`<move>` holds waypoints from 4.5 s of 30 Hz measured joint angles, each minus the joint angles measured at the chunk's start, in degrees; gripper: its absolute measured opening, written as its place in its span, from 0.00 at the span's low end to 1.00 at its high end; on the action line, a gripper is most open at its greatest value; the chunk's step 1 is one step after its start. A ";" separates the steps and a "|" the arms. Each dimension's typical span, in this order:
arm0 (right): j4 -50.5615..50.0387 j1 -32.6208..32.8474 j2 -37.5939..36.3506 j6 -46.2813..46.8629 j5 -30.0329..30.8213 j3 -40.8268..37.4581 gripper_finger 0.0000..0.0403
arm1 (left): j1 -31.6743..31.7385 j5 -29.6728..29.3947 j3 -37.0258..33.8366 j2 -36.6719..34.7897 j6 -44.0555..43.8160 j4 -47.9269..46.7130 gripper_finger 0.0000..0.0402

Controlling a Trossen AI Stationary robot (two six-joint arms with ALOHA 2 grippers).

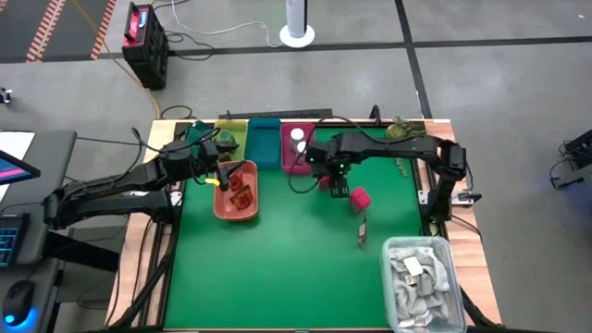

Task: Sort spices by type
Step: Put the top red seasoning can into the blue bin, then put the red seasoning can into the blue bin

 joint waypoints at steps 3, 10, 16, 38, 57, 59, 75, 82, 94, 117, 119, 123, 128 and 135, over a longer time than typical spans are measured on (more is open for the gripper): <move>-2.14 1.51 -0.09 1.83 -0.02 5.15 0.59 | 0.00 0.00 0.00 0.02 -0.09 0.00 0.63; 9.22 5.10 -0.07 3.62 -0.09 10.62 0.59 | 0.02 0.00 0.02 0.02 -1.83 3.04 0.63; 18.84 4.12 -0.04 3.64 -0.15 10.81 0.59 | 0.00 -2.39 2.92 -0.03 -2.71 -1.43 0.63; 22.19 -4.68 18.82 -3.98 -2.67 35.67 0.60 | 0.07 -7.32 7.30 -2.80 -0.33 -11.12 0.63; 22.12 -10.65 32.37 -5.20 -10.57 44.19 0.60 | -0.17 -7.28 7.28 -11.62 -7.28 -24.94 0.63; 20.74 -10.74 33.92 -5.17 -10.69 44.16 0.60 | -0.26 -7.26 7.28 -11.64 -8.03 -25.95 0.63; 18.79 -10.63 36.39 -5.08 -9.61 44.08 0.60 | -0.26 -7.52 7.27 -11.67 -8.11 -25.97 0.63; 17.54 -10.48 36.39 -4.84 -9.54 44.08 0.61 | -0.26 -7.52 7.26 -11.67 -8.11 -25.97 0.63; 17.53 -10.20 36.37 -4.79 -9.40 44.08 0.73 | -0.26 -7.50 7.23 -11.67 -8.09 -25.99 0.63; 6.94 -8.10 24.87 -2.22 -9.40 45.28 0.74 | -0.24 -8.85 7.23 -11.65 -7.34 -26.21 0.63; 4.31 -7.55 23.82 -1.06 -9.40 45.28 0.74 | -0.24 -8.87 7.23 -11.65 -7.35 -25.63 0.63; -2.78 -6.07 22.44 1.42 -9.38 45.26 0.74 | -0.24 -8.92 7.21 -11.63 -7.50 -25.53 0.63; -12.43 -2.95 22.25 3.60 -9.40 45.13 0.74 | -0.24 -8.95 7.21 -11.63 -7.93 -25.51 0.63; -21.13 1.32 22.33 6.50 -7.82 43.70 0.74 | -0.24 -8.98 7.21 -11.63 -8.61 -25.60 0.63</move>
